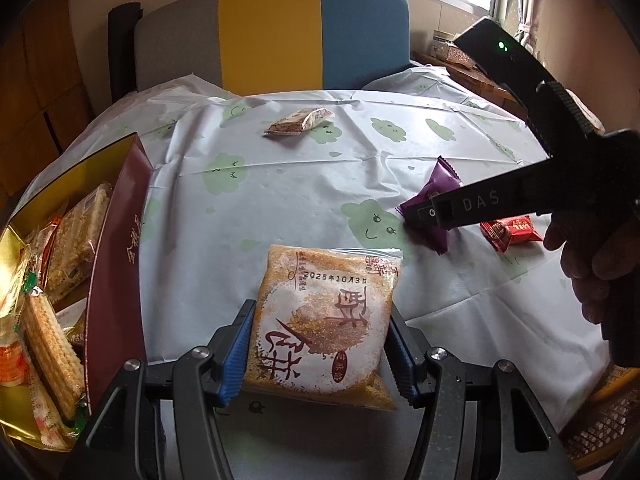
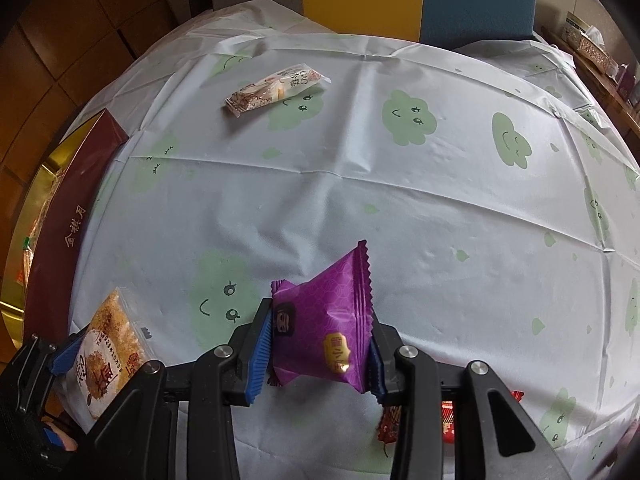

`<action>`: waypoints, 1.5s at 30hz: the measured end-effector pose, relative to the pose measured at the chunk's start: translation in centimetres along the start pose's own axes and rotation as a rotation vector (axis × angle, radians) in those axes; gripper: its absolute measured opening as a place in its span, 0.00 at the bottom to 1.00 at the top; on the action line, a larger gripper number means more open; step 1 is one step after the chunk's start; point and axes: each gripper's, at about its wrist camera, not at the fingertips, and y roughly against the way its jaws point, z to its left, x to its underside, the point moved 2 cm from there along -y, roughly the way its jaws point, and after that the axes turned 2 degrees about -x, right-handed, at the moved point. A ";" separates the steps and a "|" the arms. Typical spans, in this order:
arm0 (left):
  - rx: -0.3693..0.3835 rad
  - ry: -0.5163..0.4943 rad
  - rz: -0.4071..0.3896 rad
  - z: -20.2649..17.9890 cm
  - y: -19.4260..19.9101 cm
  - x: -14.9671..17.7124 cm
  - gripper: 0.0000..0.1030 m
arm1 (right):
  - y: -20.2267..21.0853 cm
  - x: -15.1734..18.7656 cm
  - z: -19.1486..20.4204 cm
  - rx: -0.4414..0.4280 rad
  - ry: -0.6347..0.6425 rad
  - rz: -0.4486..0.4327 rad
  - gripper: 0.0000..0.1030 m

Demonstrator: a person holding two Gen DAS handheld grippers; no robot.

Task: Organize snacks
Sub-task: 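Lift the purple candy with the right tool while the left tool holds the bread bag, then carry the bread bag into the gold tin and open the left tool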

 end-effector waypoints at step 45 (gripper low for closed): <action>-0.413 0.653 -0.014 28.3 10.2 6.0 0.59 | 0.2 0.2 1.4 0.080 0.111 -0.033 0.41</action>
